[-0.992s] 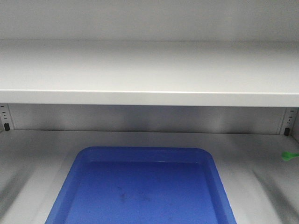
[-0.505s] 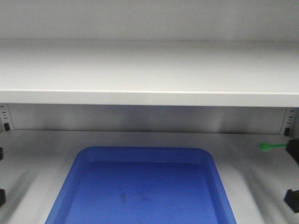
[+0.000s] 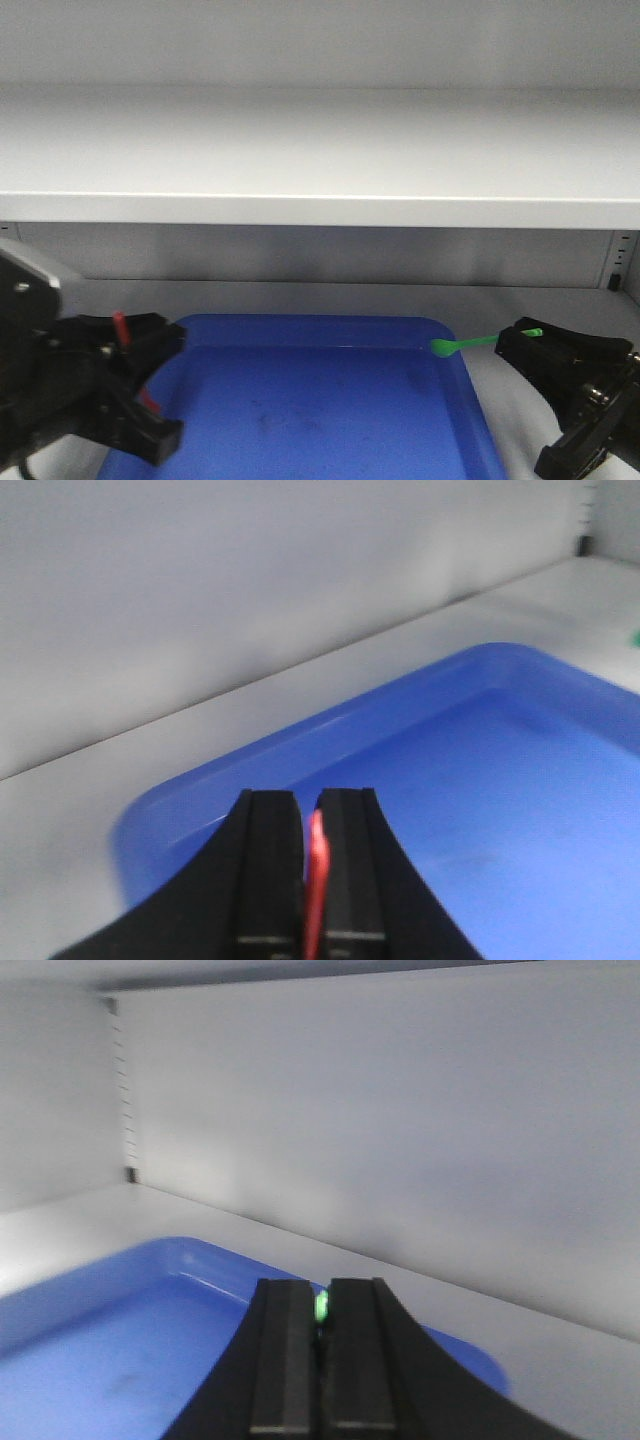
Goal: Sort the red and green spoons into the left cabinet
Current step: 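Lower both grippers with the spoons over the blue tray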
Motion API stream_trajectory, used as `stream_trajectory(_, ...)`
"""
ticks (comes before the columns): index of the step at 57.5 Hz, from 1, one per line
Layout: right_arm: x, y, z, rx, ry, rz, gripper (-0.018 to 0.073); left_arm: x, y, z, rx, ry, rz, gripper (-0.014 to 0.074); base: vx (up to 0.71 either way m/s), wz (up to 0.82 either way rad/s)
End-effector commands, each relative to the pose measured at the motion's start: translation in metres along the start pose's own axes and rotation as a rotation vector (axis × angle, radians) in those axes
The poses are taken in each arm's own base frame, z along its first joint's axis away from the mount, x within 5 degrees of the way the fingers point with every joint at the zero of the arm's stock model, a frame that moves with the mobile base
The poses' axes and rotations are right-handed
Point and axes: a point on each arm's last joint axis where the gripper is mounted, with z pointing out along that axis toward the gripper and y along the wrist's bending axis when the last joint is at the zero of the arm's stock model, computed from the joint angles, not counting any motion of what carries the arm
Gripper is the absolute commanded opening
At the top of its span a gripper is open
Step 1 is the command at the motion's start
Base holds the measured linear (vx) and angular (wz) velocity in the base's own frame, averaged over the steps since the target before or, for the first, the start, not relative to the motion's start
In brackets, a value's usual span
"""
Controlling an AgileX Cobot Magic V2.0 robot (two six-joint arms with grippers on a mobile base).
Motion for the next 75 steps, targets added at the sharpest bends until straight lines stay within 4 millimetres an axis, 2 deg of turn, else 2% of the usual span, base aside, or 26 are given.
stream_trajectory(1, -0.016, 0.003, 0.004, -0.069, -0.113, 0.015, -0.0003, -0.023, -0.008, 0.003, 0.004, -0.146, 0.001, -0.0003, 0.00, 0.00)
stream_trajectory(15, 0.000, -0.002, 0.017, -0.158, -0.125, 0.116, -0.0003, -0.015, -0.032, 0.020, 0.073, -0.135, -0.003, -0.0003, 0.00, 0.00)
stream_trajectory(22, 0.010, 0.000, 0.028, -0.182, -0.125, 0.175, -0.0003, -0.014, -0.033, 0.022, 0.075, -0.140, -0.024, -0.0003, 0.00, 0.00)
stream_trajectory(27, 0.015, 0.006, 0.041, -0.199, -0.102, 0.152, -0.0003, -0.015, -0.033, 0.022, 0.073, -0.147, -0.029, -0.0003, 0.00, 0.00)
stream_trajectory(34, 0.015, 0.012, 0.058, -0.196, -0.103, 0.161, -0.0003, -0.016, -0.032, 0.022, 0.070, -0.162, -0.076, -0.0003, 0.00, 0.00)
stream_trajectory(49, 0.015, 0.016, 0.091, -0.172, -0.150, 0.214, 0.0027, -0.012, -0.031, 0.040, 0.051, -0.224, -0.290, 0.0026, 0.00, 0.00)
stream_trajectory(56, 0.017, 0.015, 0.093, -0.170, -0.142, 0.214, 0.0112, -0.005, -0.031, 0.052, 0.035, -0.233, -0.296, 0.0113, 0.00, 0.00)
stream_trajectory(66, 0.019, 0.015, 0.093, -0.168, -0.116, 0.204, 0.0342, -0.004, -0.028, 0.062, -0.002, -0.320, -0.273, 0.0324, 0.00, 0.00)
stream_trajectory(75, 0.019, 0.015, 0.093, -0.169, -0.115, 0.202, 0.0512, 0.000, -0.019, 0.066, -0.065, -0.320, -0.116, 0.0518, 0.00, 0.00)
